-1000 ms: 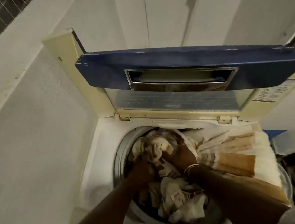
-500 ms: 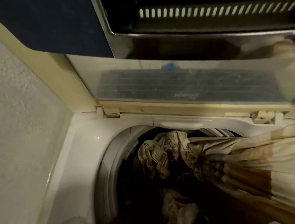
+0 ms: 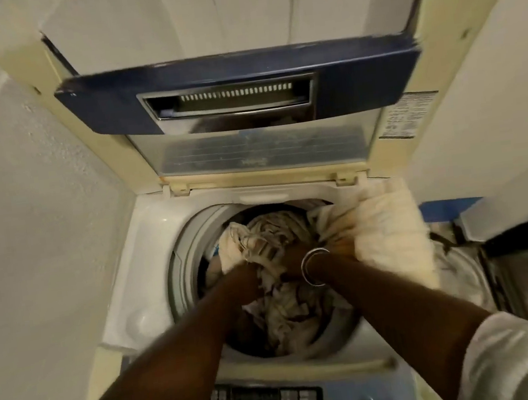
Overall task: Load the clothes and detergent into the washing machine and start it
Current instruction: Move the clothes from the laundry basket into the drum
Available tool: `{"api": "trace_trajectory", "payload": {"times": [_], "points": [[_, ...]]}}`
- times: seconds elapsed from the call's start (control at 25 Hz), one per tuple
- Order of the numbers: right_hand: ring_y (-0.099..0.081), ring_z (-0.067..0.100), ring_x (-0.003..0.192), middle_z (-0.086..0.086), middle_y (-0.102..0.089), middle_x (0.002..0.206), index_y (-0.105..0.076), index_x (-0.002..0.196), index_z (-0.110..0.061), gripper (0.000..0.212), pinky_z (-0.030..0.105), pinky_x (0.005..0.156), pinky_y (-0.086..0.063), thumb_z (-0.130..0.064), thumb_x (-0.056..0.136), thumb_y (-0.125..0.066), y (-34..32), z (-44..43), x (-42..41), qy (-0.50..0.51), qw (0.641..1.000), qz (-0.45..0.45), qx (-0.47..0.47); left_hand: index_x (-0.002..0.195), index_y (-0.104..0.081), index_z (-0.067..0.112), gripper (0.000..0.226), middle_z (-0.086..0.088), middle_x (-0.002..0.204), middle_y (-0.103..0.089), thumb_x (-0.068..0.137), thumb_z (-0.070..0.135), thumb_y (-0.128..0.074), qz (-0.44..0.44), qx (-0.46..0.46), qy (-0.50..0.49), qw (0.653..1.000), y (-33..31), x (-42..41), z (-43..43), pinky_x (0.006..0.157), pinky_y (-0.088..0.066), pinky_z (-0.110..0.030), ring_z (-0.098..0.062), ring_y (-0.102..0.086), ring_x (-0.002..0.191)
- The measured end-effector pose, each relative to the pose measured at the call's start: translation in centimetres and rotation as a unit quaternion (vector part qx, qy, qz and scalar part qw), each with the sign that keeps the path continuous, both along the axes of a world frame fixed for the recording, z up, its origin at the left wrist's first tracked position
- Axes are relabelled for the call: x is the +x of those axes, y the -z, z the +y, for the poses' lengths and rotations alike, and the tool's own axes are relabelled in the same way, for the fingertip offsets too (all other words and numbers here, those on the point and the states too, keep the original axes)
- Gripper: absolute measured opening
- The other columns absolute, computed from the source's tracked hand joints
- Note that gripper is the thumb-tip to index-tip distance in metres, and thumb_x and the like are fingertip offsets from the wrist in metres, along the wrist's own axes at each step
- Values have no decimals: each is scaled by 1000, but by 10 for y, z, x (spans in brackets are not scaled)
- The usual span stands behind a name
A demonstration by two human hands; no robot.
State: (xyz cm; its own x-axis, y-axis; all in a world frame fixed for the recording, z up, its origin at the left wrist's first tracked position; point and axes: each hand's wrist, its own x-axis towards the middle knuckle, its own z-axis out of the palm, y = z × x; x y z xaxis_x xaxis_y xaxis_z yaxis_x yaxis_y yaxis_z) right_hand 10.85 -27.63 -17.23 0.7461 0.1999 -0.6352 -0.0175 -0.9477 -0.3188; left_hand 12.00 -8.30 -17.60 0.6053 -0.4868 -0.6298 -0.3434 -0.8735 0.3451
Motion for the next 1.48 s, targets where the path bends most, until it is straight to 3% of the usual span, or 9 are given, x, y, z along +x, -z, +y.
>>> {"api": "trace_trajectory", "payload": {"times": [0.24, 0.36, 0.52, 0.64, 0.8, 1.0, 1.12, 1.28, 1.48], "points": [[-57, 31, 118, 8, -63, 125, -61, 126, -18, 42, 42, 93, -49, -40, 91, -56, -159, -61, -67, -11, 951, -302, -71, 144, -49, 16, 64, -9, 146, -51, 88, 44, -66, -80, -198, -48, 976, -118, -30, -94, 118, -32, -34, -23, -47, 137], [-45, 26, 128, 4, -54, 138, -50, 137, -22, 60, 43, 105, -39, -44, 83, -66, -168, -117, -100, 154, 897, -413, 30, 156, -25, 21, 100, -6, 163, -25, 77, 43, -82, -103, -227, 35, 968, -140, -50, -150, 123, -23, -44, -23, -27, 149], [-28, 21, 143, 3, -22, 159, -4, 156, -22, 116, 34, 113, -27, -37, 73, -85, -139, -193, -144, 375, 840, -209, 332, 156, 16, 32, 139, -13, 166, 10, 65, 41, -88, -125, -126, 82, 981, -125, -59, -190, 125, -15, -49, -35, 1, 154], [-25, 20, 145, -2, -17, 158, 18, 153, -24, 132, 31, 114, -25, -24, 72, -87, -115, -232, -153, 230, 939, -35, 255, 156, 9, 36, 140, -17, 156, -9, 58, 37, -91, -120, -116, 62, 984, -124, -57, -196, 118, -35, -45, -40, -32, 142], [-38, 16, 135, -2, -33, 151, -5, 150, -32, 131, 39, 116, -33, -41, 54, -93, -80, -235, -139, 153, 976, -80, 134, 151, -17, 28, 117, -12, 137, -33, 60, 28, -90, -155, -100, 50, 982, -126, -52, -200, 95, -54, -41, -35, -57, 113], [-58, 28, 117, 10, -62, 126, -47, 135, -13, 70, 38, 103, -47, -31, 76, -81, -73, -214, -129, 207, 969, -96, 91, 119, -51, 17, 40, -10, 113, -55, 81, 19, -65, -189, -181, 19, 965, -118, -59, -188, 79, -44, -34, -32, -57, 103], [-65, 31, 102, 13, -69, 107, -64, 114, -7, 35, 32, 84, -50, -24, 84, -69, -114, -219, -142, 282, 945, -148, 72, 115, -58, 13, 26, -9, 111, -60, 89, 16, -58, -201, -212, 11, 956, -128, -62, -174, 80, -44, -35, -27, -57, 102], [-67, 27, 88, 7, -72, 91, -69, 102, -8, 40, 36, 78, -55, -24, 67, -60, -204, -187, -139, 299, 888, -287, 198, 104, -66, 18, 22, 1, 99, -67, 89, 14, -50, -238, -334, -120, 904, -171, -61, -130, 74, -49, -29, -14, -61, 90], [-57, 16, 120, -1, -62, 126, -55, 128, -27, 44, 33, 105, -45, -17, 86, -52, -262, -46, -63, 279, 798, -260, 467, 75, -53, 12, 13, 0, 71, -57, 86, 6, -49, -237, -465, -406, 750, -232, -40, -45, 58, -37, -29, -6, -45, 66]]}}
